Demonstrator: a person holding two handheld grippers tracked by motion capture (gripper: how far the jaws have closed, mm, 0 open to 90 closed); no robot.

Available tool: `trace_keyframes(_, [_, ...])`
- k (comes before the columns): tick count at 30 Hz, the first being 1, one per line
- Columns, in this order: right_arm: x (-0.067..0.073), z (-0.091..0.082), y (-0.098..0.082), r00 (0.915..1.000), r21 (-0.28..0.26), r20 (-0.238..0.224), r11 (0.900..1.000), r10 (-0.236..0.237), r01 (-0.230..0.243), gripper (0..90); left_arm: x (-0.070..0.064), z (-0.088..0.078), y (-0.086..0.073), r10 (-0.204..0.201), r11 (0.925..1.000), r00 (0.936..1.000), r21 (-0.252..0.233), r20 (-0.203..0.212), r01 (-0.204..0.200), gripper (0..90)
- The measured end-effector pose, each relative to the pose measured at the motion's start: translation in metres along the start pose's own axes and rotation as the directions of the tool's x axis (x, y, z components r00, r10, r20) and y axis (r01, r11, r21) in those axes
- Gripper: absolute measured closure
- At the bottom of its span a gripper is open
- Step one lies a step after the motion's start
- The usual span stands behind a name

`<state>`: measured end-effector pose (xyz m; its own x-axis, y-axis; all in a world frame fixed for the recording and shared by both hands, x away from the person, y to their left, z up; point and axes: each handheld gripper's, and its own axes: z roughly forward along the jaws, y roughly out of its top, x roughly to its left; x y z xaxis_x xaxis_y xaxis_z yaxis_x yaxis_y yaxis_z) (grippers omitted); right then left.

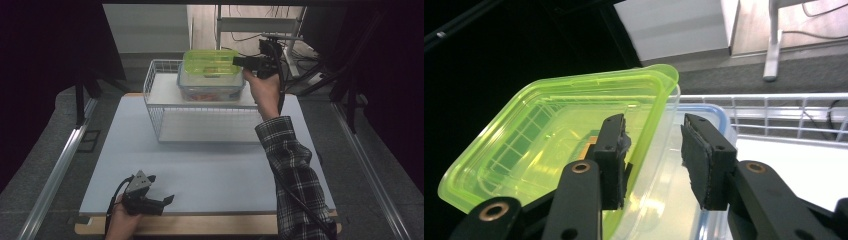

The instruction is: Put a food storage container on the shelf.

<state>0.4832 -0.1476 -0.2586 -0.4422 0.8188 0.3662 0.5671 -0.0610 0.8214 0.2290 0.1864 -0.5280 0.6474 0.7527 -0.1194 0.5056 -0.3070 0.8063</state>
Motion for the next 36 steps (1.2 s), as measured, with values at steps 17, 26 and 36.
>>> trace_keyframes(17, [-0.007, -0.036, -0.006, 0.9936, -0.030, -0.064, 0.995, -0.093, 0.091, 37.0, 0.000, 0.000, 0.000, -0.004, 1.0000, 1.0000, -0.002, -0.003, 0.004, 4.4])
trace_keyframes(26, [-0.002, -0.049, -0.019, 0.9835, -0.022, -0.084, 0.987, -0.160, 0.159, 32.1, 0.001, 0.000, 0.000, -0.010, 0.9999, 1.0000, -0.005, -0.002, 0.010, 4.1])
trace_keyframes(36, [0.002, -0.053, -0.034, 0.9708, -0.024, -0.089, 0.975, -0.223, 0.221, 25.8, 0.000, 0.000, 0.000, -0.008, 0.9999, 1.0000, -0.007, -0.001, 0.008, 4.4])
